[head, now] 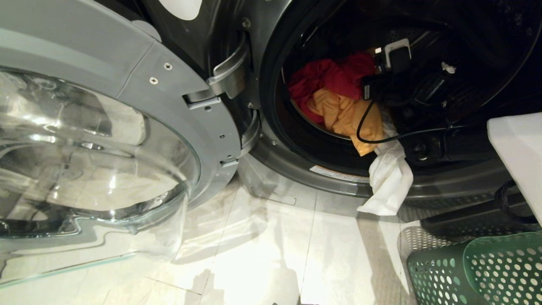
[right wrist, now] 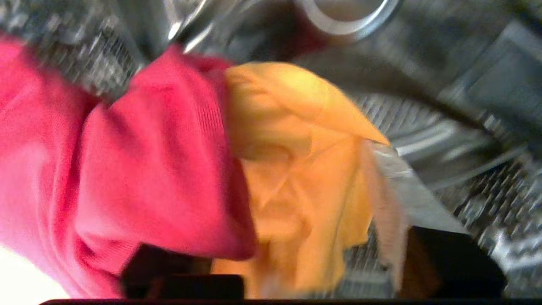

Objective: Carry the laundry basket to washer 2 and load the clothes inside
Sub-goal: Place the clothes into the washing machine

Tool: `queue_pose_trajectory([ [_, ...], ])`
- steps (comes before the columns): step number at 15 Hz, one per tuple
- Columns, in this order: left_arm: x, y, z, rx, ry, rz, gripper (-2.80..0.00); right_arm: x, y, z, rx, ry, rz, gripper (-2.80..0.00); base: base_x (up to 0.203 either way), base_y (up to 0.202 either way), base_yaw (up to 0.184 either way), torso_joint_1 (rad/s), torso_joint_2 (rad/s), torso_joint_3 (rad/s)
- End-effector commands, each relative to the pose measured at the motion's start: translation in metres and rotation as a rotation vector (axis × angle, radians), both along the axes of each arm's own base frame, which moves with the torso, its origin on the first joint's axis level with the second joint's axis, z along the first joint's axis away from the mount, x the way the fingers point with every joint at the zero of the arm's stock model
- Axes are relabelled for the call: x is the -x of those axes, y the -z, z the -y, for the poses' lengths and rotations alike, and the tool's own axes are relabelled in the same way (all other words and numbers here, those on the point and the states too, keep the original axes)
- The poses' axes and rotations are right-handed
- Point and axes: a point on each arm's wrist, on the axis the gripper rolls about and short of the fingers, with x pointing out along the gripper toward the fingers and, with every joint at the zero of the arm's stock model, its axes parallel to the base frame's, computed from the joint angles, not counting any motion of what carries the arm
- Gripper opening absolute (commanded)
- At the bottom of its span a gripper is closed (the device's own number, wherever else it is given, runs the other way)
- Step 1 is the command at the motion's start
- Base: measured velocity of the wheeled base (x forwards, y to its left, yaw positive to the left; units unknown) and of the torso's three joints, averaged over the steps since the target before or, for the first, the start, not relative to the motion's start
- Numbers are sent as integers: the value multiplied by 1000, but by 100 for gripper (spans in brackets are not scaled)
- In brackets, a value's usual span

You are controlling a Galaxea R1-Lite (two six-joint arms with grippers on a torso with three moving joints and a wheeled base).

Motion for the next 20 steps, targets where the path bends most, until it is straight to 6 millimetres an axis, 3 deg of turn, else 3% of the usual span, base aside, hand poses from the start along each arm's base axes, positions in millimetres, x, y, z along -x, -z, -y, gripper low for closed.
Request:
queue_pose_trajectory([
  [1, -1, 2, 0, 1, 0, -8, -280, 15, -1, 2, 3, -3, -43, 0, 0, 0, 0, 0, 0, 0],
  [2, -1, 2, 0, 1, 0, -8, -280, 21, 10, 4, 1, -9, -130, 0, 0, 0, 0, 0, 0, 0],
  [5, -1, 2, 0, 1, 0, -8, -280, 49, 10, 7, -98, -14, -328, 0, 0, 0, 0, 0, 0, 0],
  [8, -1, 2, 0, 1, 0, -8, -280, 77, 8, 10, -130, -23, -393, 0, 0, 0, 0, 0, 0, 0],
  [13, -1, 2, 0, 1, 0, -8, -280, 134, -21, 3, -231, -123, -383, 0, 0, 0, 0, 0, 0, 0],
  [20, -1, 2, 0, 1, 0, -8, -280, 185, 17, 4, -186, 16, -513, 0, 0, 0, 0, 0, 0, 0],
])
